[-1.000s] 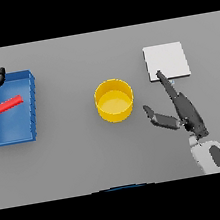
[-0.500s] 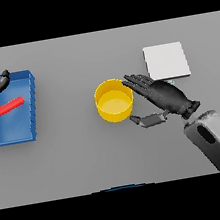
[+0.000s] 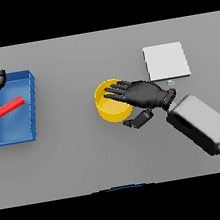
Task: Pick up the red beaker and tilt it to pour out 1 green nut into yellow bowl. Pick up the yellow bowl and place it on the metallic measuring scale.
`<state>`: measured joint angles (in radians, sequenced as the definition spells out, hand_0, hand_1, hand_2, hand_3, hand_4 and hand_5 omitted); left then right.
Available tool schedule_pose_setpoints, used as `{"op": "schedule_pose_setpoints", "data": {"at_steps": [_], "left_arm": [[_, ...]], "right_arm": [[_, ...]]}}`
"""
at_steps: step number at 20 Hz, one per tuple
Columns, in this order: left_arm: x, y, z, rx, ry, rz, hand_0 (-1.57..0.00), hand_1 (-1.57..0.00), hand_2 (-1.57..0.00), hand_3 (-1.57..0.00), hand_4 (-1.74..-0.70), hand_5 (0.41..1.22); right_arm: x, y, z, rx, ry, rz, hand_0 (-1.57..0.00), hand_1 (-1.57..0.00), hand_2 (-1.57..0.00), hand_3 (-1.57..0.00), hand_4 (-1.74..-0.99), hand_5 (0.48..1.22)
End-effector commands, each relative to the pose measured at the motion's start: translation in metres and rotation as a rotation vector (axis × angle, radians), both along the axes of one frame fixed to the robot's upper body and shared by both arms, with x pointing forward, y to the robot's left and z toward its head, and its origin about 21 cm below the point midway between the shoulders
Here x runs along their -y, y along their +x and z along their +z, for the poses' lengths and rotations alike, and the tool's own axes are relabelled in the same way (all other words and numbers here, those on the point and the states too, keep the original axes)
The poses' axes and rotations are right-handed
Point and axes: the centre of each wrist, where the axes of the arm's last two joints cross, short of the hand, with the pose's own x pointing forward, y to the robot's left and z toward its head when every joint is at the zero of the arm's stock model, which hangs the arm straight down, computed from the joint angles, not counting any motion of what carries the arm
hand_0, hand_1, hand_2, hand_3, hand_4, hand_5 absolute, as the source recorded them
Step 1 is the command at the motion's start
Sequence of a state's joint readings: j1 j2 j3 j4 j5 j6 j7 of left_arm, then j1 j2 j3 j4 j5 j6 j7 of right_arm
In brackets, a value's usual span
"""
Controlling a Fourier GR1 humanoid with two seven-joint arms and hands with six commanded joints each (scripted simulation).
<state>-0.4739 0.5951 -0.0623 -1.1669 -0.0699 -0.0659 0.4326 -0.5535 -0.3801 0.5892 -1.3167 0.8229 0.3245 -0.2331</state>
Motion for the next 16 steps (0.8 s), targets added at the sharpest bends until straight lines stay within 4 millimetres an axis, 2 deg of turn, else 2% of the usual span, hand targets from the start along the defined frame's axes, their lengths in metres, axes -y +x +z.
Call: {"op": "schedule_pose_setpoints", "data": {"at_steps": [1,3,8,12,14,16], "left_arm": [[-0.004,0.0,0.002,0.0,0.002,0.002,0.0,0.0,0.0,0.0,-0.81,0.695],[-0.003,-0.001,0.001,-0.006,-0.001,0.0,0.0,0.0,0.0,0.0,-0.81,0.696],[-0.006,-0.003,-0.001,-0.008,0.01,-0.008,0.0,0.0,0.0,0.0,-0.8,0.703],[-0.008,-0.001,-0.001,-0.007,0.017,-0.011,0.0,0.0,0.0,0.0,-0.8,0.704],[-0.007,-0.002,-0.001,-0.013,0.022,-0.006,0.0,0.0,0.0,0.0,-0.79,0.711],[-0.006,0.001,0.002,-0.009,0.025,-0.006,0.0,0.0,0.0,0.0,-0.79,0.714]], "right_arm": [[0.0,0.001,-0.003,-0.017,-0.021,0.015,0.0,0.0,0.0,0.0,-1.155,0.646],[-0.012,0.004,-0.003,-0.021,-0.078,0.051,0.0,0.0,0.0,0.0,-1.161,0.658],[-0.027,0.016,-0.004,-0.05,-0.208,0.077,0.0,0.0,0.0,0.0,-1.174,0.674],[-0.032,0.02,-0.012,-0.076,-0.253,0.075,0.0,0.0,0.0,-0.01,-1.186,0.684],[-0.033,0.022,-0.017,-0.084,-0.254,0.069,0.0,0.0,0.0,-0.02,-1.195,0.708],[-0.032,0.023,-0.016,-0.085,-0.261,0.059,0.0,-0.01,-0.04,-0.08,-1.234,0.77]]}}
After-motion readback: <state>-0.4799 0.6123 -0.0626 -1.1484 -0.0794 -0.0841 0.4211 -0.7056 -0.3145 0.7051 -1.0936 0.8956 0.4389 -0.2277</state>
